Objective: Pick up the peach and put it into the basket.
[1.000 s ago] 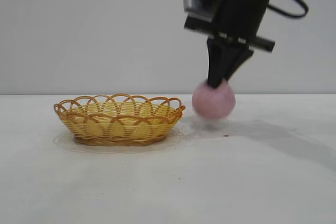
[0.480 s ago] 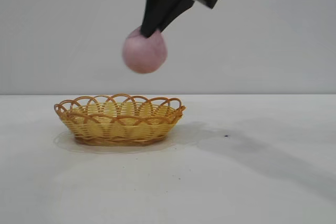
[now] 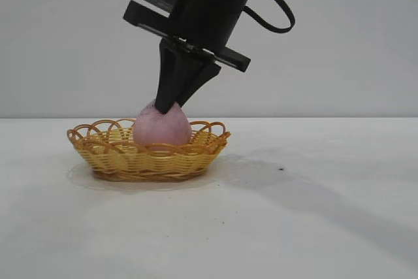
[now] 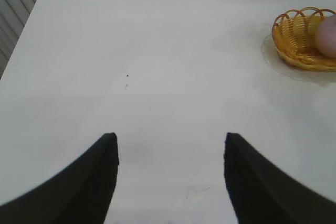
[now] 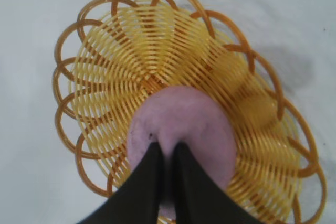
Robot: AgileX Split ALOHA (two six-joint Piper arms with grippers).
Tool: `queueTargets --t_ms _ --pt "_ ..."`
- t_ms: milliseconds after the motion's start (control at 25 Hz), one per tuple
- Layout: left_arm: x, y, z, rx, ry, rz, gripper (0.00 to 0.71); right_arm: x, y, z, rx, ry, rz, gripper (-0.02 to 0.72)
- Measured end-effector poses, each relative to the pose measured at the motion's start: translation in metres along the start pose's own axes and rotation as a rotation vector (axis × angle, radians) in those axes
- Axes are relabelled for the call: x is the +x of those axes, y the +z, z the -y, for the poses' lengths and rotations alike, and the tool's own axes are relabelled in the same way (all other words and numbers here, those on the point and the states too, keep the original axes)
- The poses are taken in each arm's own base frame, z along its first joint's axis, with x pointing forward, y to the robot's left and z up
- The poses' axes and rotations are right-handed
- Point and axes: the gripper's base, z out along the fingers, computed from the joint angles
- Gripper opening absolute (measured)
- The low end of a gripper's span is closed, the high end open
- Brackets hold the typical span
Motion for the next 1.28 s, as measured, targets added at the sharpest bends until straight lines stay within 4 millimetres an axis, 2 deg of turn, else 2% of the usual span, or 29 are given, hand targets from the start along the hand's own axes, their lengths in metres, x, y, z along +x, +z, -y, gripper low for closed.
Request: queueTargets --t_ms 40,240,280,400,480,520,560,760,920,1080,1200,1280 --pt "0.000 0.000 0.000 0.000 0.000 0.000 0.389 0.000 0.001 0.000 -0.002 0.002 -0.001 0.125" --pt "0.000 0.000 0.000 0.000 -0.002 0.000 0.389 -0.002 -0.002 0.000 0.009 -0.005 0.018 0.326" --pt "0.000 0.000 0.000 0.000 -0.002 0.000 0.389 -0.004 -0.007 0.001 0.020 -0.007 0.033 0.348" --pt "0.000 0.000 0.000 0.000 -0.002 0.000 0.389 -0.007 -0.034 0.014 0.050 0.061 0.090 0.335" --pt "0.000 0.000 0.000 0.000 -0.002 0.000 0.389 -0.004 -0.058 0.038 0.105 0.140 0.127 0.335" --pt "0.000 0.000 0.000 0.000 -0.002 0.000 0.389 0.000 -0.069 0.055 0.141 0.193 0.140 0.376" --pt "0.000 0.000 0.000 0.000 -0.002 0.000 0.389 0.007 -0.079 0.069 0.182 0.239 0.142 0.361" --pt "0.000 0.000 0.000 0.000 -0.002 0.000 0.389 0.063 -0.112 0.155 0.383 0.507 0.078 0.361" --pt "0.000 0.000 0.000 0.000 -0.002 0.000 0.389 0.095 -0.122 0.187 0.426 0.651 0.068 0.361" --pt "0.000 0.000 0.000 0.000 -0.002 0.000 0.389 0.115 -0.138 0.200 0.445 0.738 0.118 0.361" --pt "0.000 0.000 0.000 0.000 -0.002 0.000 0.389 0.131 -0.159 0.190 0.487 0.759 0.212 0.361" --pt "0.000 0.000 0.000 0.000 -0.002 0.000 0.389 0.141 -0.181 0.173 0.528 0.754 0.305 0.361"
